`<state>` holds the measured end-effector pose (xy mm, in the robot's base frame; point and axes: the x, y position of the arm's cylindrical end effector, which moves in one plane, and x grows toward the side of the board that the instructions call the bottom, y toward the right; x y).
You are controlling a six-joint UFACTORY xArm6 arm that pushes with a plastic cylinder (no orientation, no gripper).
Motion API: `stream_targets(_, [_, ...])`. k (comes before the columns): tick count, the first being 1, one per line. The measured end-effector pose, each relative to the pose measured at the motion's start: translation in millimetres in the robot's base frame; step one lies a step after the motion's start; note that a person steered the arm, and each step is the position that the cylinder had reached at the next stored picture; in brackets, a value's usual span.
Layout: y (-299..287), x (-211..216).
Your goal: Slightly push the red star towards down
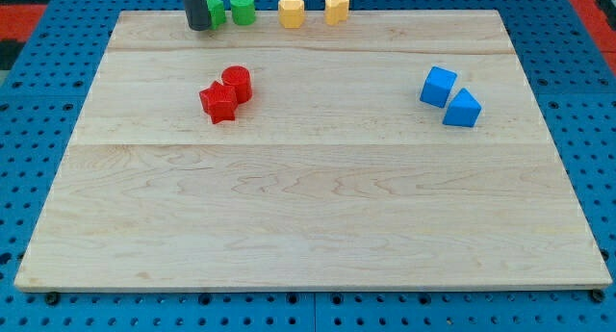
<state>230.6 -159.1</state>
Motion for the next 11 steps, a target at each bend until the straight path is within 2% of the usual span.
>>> stream_targets(1, [-1.2, 10.9])
stream_targets(5, [-1.0, 3.0])
stream_targets(7, [-32.2, 33.2])
stream_targets(8, [-34.9, 33.6])
stream_targets(11, [-29.1, 114.9])
